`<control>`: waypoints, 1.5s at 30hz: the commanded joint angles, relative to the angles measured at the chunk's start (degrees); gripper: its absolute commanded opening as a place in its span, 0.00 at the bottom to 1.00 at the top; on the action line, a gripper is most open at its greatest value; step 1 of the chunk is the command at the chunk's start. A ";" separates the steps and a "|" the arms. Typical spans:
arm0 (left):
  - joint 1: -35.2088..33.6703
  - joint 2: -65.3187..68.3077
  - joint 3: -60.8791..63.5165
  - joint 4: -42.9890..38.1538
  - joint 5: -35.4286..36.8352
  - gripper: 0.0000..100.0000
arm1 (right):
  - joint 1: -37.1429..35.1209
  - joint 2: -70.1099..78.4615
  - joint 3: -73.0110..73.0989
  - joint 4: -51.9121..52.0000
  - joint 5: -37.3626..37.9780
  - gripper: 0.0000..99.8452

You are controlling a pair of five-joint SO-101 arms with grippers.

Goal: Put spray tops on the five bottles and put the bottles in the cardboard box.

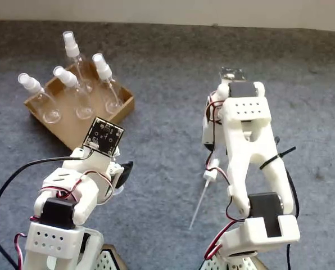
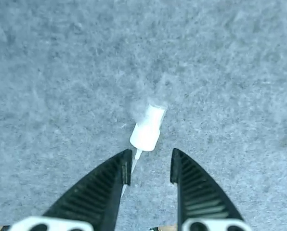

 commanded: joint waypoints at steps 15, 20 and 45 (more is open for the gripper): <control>-0.31 -0.75 -0.22 0.18 -0.53 0.20 | -0.31 -34.59 17.98 -7.87 0.70 0.12; -0.31 -0.75 -0.22 0.18 -0.53 0.20 | -0.40 -34.51 27.74 -15.08 0.70 0.12; 1.10 -0.75 0.66 -0.62 -0.53 0.20 | -0.40 -5.05 30.11 -31.43 -16.44 0.17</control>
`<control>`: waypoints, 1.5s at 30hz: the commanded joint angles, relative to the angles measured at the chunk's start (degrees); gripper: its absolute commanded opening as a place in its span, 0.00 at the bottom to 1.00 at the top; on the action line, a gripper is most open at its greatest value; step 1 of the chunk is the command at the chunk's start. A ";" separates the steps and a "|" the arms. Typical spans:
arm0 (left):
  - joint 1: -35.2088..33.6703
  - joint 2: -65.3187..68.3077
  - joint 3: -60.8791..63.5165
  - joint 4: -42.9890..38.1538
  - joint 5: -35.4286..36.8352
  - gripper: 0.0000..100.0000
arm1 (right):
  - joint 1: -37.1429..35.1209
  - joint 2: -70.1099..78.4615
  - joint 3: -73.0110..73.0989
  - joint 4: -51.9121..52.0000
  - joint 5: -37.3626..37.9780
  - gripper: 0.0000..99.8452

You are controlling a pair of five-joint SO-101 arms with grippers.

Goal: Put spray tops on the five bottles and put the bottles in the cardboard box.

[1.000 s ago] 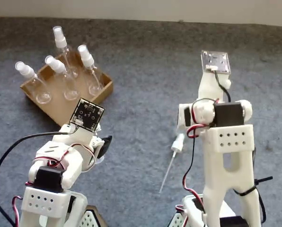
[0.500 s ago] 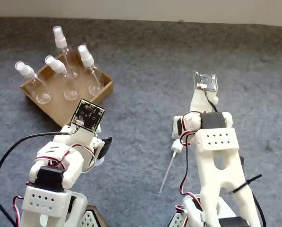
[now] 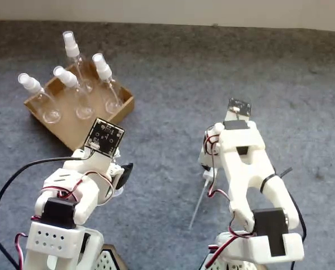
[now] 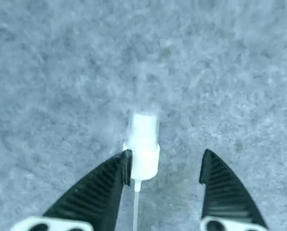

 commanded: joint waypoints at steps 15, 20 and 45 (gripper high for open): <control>1.10 -0.75 -0.40 -0.62 -0.62 0.20 | -0.31 1.54 -3.03 -4.18 -7.12 0.15; 1.01 -0.75 -0.40 -0.62 -0.62 0.20 | -3.21 1.63 -3.03 -4.26 -7.12 0.15; 0.92 -0.75 -0.40 -0.62 -0.62 0.20 | -4.35 7.69 0.22 -5.85 -6.59 0.15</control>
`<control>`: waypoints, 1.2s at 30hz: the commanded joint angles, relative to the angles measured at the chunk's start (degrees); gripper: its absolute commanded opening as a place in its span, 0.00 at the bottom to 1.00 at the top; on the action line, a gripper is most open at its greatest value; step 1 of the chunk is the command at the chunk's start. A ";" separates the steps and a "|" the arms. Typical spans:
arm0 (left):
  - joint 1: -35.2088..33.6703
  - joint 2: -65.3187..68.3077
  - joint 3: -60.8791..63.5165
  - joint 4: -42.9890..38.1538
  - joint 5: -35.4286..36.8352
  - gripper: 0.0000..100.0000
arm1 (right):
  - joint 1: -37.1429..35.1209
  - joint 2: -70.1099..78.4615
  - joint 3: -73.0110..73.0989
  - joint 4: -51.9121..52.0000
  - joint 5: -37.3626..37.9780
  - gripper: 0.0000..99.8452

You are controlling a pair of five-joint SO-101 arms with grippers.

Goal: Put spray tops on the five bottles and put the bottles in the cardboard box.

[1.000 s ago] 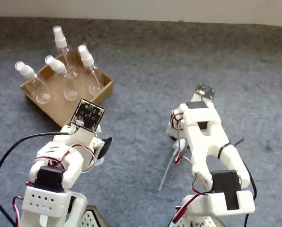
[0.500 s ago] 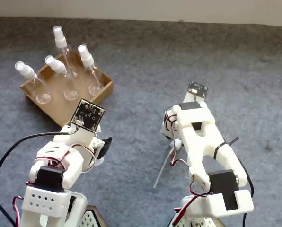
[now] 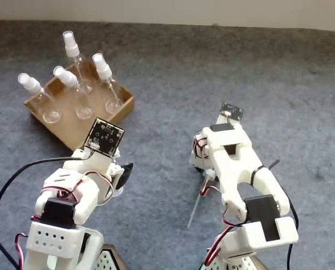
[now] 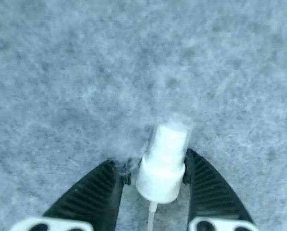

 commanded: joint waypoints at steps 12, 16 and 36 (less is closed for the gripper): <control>1.10 -1.27 1.10 -1.93 -0.62 0.20 | -0.57 0.66 -0.92 2.15 9.23 0.03; 1.10 -1.27 1.10 -1.93 -0.62 0.20 | -0.13 0.66 -3.38 4.35 15.38 0.00; 10.42 -1.45 5.93 -7.38 -0.35 0.20 | -0.31 -3.56 -52.97 42.68 23.21 0.00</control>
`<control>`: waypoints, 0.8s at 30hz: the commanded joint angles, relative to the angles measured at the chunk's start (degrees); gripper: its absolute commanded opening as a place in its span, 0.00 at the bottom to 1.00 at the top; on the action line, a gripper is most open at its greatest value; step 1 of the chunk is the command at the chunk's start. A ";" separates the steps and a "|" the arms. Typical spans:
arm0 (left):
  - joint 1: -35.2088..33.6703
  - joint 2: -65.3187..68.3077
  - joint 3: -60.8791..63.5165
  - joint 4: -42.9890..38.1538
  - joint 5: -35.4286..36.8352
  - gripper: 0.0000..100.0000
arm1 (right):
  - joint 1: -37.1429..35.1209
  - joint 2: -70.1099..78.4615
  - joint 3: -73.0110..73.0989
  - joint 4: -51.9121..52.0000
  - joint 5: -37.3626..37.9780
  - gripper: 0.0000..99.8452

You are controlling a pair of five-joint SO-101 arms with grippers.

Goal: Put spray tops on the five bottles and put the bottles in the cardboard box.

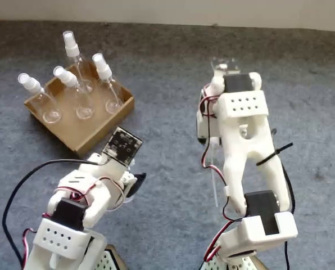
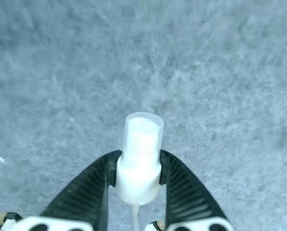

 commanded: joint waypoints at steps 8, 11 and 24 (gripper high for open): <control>2.51 -1.45 4.62 -9.49 -0.35 0.20 | -4.44 -19.30 -5.58 1.36 0.62 0.00; 2.68 -1.45 4.62 -9.49 -0.35 0.20 | -4.26 -23.34 -5.58 1.36 0.62 0.00; 12.09 -1.45 4.70 -11.25 -0.44 0.20 | -4.18 -39.08 -5.49 1.10 0.62 0.00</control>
